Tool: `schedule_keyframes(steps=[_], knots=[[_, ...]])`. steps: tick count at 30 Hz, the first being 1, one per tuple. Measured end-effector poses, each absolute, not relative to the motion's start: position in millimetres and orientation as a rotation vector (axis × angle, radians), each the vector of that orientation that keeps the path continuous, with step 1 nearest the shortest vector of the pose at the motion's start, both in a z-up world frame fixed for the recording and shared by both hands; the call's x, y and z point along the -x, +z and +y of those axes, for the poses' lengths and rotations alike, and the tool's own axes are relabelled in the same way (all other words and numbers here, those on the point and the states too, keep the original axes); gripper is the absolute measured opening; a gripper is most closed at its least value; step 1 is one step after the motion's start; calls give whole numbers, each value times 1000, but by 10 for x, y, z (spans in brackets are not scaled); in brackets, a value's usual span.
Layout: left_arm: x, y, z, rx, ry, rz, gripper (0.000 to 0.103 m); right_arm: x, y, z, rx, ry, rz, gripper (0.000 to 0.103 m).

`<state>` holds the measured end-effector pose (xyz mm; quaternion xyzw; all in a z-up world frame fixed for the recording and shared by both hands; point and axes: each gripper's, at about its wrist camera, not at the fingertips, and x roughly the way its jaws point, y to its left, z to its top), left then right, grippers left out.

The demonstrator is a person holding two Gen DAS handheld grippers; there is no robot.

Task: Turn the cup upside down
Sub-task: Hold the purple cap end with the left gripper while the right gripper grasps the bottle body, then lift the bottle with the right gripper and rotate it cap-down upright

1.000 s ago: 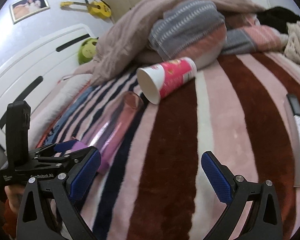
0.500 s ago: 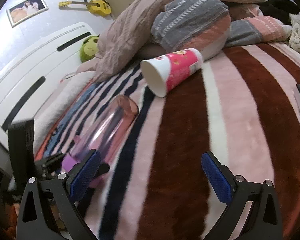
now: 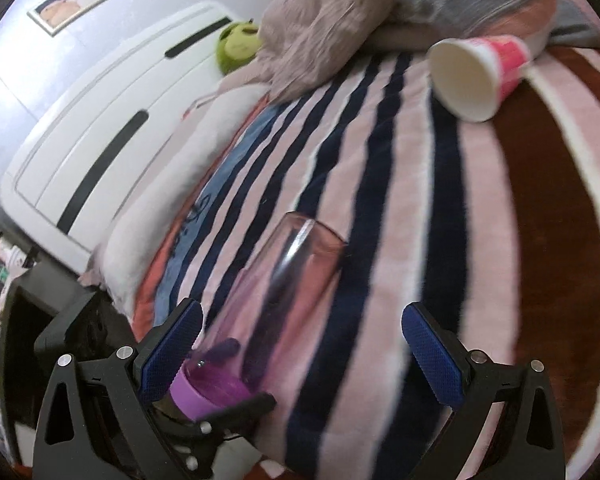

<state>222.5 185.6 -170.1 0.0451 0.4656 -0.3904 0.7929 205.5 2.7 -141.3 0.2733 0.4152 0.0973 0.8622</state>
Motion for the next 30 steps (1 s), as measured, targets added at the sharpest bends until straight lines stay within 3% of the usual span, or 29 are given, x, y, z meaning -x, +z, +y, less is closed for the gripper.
schedule_keyframes(steps=[11,19,30], knots=[[-2347,-1792,1990,-16,-930,1003,74,-2482,-1713,337,-630,230,987,73],[-2397,-1818,1987,6,-942,998,74,-2686,-1853,321,-697,209,993,69],[-2404,-1752,1886,-38,-934,976,73,-2600,-1621,252,-703,213,881,62]])
